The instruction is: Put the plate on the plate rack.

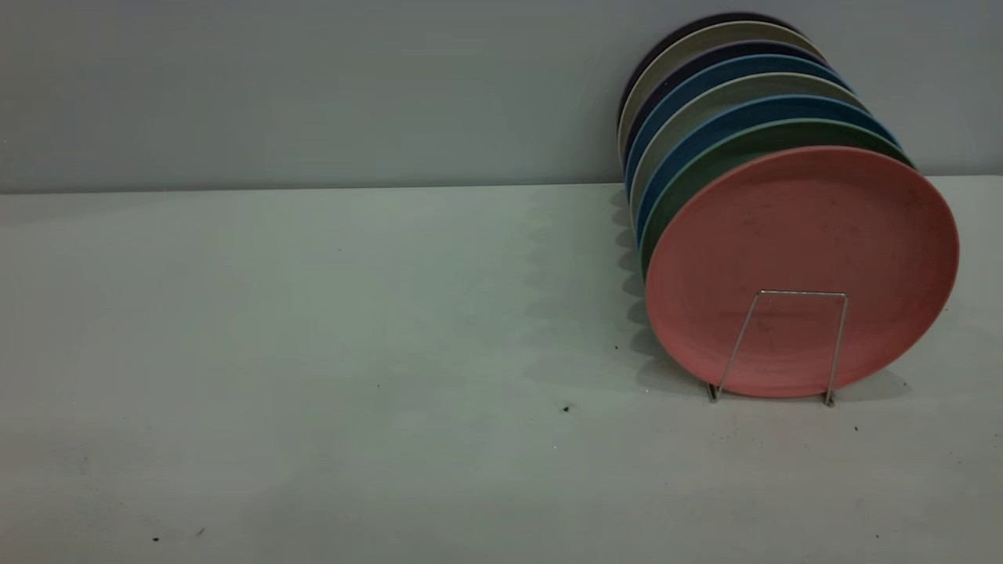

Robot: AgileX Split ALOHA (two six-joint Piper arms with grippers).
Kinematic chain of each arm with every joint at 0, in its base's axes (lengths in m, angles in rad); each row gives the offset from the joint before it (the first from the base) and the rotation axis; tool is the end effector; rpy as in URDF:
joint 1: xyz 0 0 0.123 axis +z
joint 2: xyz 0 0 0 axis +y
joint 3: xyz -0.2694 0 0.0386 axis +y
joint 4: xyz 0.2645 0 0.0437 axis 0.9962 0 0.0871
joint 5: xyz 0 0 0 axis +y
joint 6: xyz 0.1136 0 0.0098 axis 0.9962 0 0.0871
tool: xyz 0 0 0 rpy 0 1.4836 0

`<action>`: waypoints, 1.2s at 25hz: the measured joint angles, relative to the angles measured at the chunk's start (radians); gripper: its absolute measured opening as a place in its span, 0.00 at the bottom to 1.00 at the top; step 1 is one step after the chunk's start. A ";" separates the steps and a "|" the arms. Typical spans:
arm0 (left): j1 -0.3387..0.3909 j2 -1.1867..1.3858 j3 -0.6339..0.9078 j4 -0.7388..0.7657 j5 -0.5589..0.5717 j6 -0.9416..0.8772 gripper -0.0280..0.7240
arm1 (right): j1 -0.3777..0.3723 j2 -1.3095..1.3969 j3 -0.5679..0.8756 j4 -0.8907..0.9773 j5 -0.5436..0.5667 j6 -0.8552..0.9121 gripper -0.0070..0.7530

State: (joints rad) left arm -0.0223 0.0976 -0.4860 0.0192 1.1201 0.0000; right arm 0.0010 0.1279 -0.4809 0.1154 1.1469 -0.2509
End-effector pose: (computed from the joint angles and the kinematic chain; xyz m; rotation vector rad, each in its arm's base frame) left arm 0.0550 0.0007 0.2597 0.0244 2.2150 0.0114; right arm 0.0571 0.0120 0.2546 -0.2864 2.2522 0.0128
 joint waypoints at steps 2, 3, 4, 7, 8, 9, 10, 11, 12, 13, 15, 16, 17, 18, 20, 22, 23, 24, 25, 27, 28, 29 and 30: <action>0.000 0.000 0.000 0.000 0.000 0.000 0.63 | 0.000 0.000 0.000 -0.006 -0.002 0.015 0.54; 0.000 0.000 0.000 0.000 0.000 0.000 0.63 | 0.000 0.000 0.000 -0.006 -0.002 0.022 0.54; 0.000 0.000 0.000 0.000 0.000 0.000 0.63 | 0.000 0.000 0.000 -0.006 -0.003 0.033 0.54; 0.000 0.000 0.000 -0.005 0.000 0.000 0.63 | 0.000 0.000 0.000 -0.009 -0.003 0.063 0.54; 0.000 0.000 0.000 -0.006 0.001 0.000 0.63 | 0.000 0.000 0.000 -0.009 -0.003 0.067 0.54; 0.000 0.000 0.000 -0.006 0.001 0.000 0.63 | 0.000 0.000 0.000 -0.009 -0.003 0.068 0.54; 0.000 0.000 0.000 -0.007 0.002 0.000 0.63 | 0.000 0.000 0.000 -0.009 -0.003 0.068 0.54; 0.000 0.000 0.000 -0.007 0.002 0.000 0.63 | 0.000 0.000 0.000 -0.009 -0.003 0.068 0.54; 0.000 0.000 0.000 -0.007 0.002 0.000 0.63 | 0.000 0.000 0.000 -0.009 -0.003 0.069 0.54; 0.000 0.000 0.000 -0.007 0.002 0.000 0.63 | 0.000 0.000 0.000 -0.009 -0.003 0.068 0.54; 0.000 0.000 0.000 -0.007 0.003 0.000 0.63 | 0.000 0.000 0.000 -0.009 -0.003 0.068 0.54; 0.000 0.000 0.000 -0.007 0.003 0.000 0.63 | 0.000 0.000 0.000 -0.009 -0.003 0.068 0.54; 0.000 0.000 0.000 -0.007 0.003 0.000 0.63 | 0.000 0.000 0.000 -0.009 -0.003 0.069 0.54; 0.000 0.000 0.000 -0.007 0.003 0.000 0.63 | 0.000 0.000 0.000 -0.009 -0.003 0.069 0.54; 0.000 -0.004 0.000 -0.007 0.003 0.000 0.63 | 0.000 0.000 0.000 -0.009 -0.003 0.070 0.54; 0.000 -0.018 0.000 -0.007 0.003 0.000 0.63 | 0.000 -0.010 0.000 -0.009 -0.004 0.070 0.54; 0.000 -0.031 0.000 -0.007 0.003 0.000 0.63 | 0.000 -0.025 0.000 -0.009 -0.004 0.070 0.54; 0.000 -0.055 0.000 -0.007 0.003 0.000 0.63 | 0.000 -0.045 0.000 -0.009 -0.004 0.070 0.54; 0.000 -0.079 0.000 -0.007 0.003 0.000 0.63 | 0.000 -0.064 0.000 -0.009 -0.004 0.070 0.54; 0.000 -0.111 0.000 -0.007 0.005 0.000 0.63 | 0.000 -0.111 0.000 -0.009 -0.004 0.070 0.54; 0.000 -0.116 0.000 -0.007 0.008 0.000 0.63 | 0.000 -0.131 0.000 -0.009 -0.003 0.070 0.54; 0.000 -0.117 0.000 -0.007 0.010 0.000 0.63 | 0.000 -0.141 0.000 -0.009 -0.003 0.069 0.54; 0.000 -0.118 0.000 -0.007 0.010 0.000 0.63 | 0.000 -0.144 0.000 -0.009 -0.002 0.069 0.54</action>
State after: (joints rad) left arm -0.0223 -0.0207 -0.4860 0.0123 1.1296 0.0000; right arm 0.0010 -0.0166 -0.4809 0.1059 1.1452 -0.1816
